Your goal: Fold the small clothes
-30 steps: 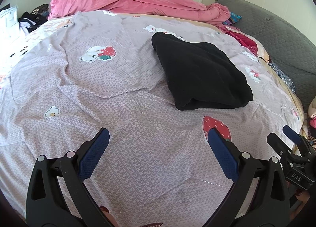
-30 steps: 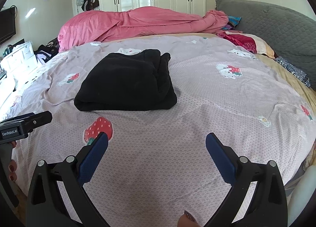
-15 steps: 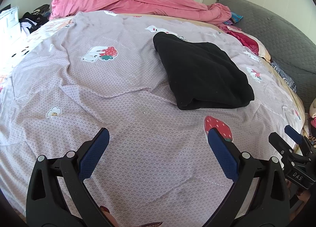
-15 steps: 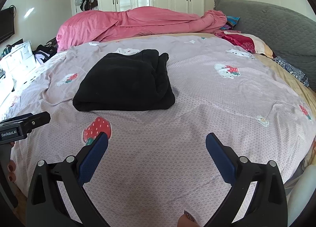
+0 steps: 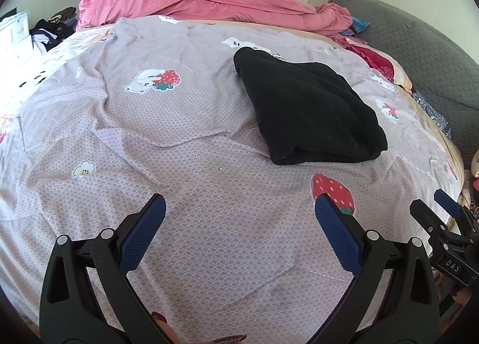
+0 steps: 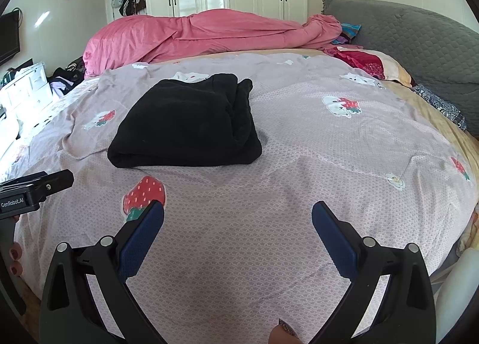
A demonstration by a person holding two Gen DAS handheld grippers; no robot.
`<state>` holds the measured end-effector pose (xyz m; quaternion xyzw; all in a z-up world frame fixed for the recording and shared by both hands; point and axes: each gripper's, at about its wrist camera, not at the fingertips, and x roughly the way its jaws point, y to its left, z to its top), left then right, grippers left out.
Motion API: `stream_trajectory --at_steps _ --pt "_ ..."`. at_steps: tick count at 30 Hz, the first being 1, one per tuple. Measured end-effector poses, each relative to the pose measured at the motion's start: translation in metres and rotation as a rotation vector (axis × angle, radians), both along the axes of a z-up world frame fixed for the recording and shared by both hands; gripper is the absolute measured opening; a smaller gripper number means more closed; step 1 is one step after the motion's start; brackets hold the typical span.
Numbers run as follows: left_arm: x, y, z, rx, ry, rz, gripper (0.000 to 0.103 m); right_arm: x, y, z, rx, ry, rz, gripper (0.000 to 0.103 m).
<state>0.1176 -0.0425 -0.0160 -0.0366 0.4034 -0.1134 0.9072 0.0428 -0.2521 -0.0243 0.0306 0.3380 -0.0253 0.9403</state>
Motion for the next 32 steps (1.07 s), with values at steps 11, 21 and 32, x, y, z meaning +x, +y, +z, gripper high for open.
stream_trajectory --at_steps 11,21,32 --pt "-0.002 -0.007 0.002 0.026 -0.013 -0.016 0.094 -0.002 -0.008 0.0 -0.006 0.006 -0.033 0.099" --pt "0.0 0.0 0.002 0.063 0.008 0.02 0.094 -0.014 -0.04 0.0 -0.026 0.002 -0.157 0.099" --pt "0.075 0.179 0.044 0.173 0.003 0.36 0.094 -0.114 -0.261 -0.021 -0.103 0.046 -0.833 0.099"
